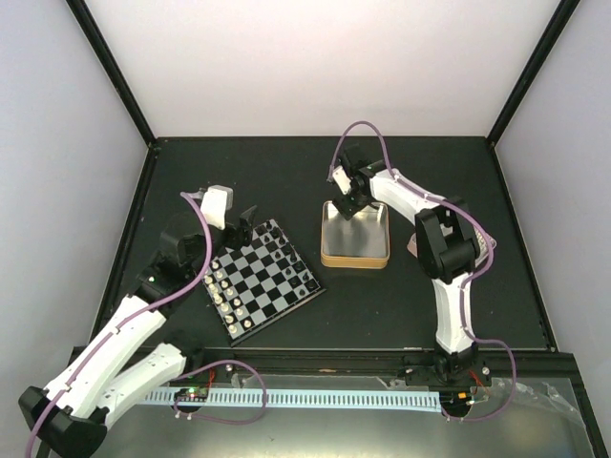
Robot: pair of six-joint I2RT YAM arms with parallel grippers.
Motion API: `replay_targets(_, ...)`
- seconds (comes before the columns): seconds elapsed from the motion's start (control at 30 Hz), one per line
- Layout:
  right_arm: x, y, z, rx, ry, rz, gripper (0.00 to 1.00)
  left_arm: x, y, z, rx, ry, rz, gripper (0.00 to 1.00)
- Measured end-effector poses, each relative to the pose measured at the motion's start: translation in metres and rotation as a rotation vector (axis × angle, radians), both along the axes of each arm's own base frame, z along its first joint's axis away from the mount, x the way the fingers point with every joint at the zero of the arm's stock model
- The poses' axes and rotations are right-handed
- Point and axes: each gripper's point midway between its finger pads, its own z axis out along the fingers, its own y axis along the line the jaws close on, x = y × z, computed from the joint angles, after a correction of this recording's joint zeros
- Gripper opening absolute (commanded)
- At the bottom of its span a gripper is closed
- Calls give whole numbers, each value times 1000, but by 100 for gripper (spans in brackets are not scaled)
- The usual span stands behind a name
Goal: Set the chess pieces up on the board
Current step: Adjust the storage box at the center of the board.
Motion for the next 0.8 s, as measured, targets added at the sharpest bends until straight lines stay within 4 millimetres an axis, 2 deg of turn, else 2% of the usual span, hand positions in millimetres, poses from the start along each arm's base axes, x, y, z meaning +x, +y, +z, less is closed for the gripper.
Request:
replay_targets(0.13, 7, -2, -16, -27, 13, 9, 56, 1, -1, -2, 3, 5, 0, 79)
replay_targets(0.47, 13, -16, -19, -60, -6, -58, 32, 2, -1, -3, 5, 8, 0, 79)
replay_targets(0.8, -6, -45, -18, -80, -30, -192, 19, 0, -7, 0, -10, 0, -35, 79)
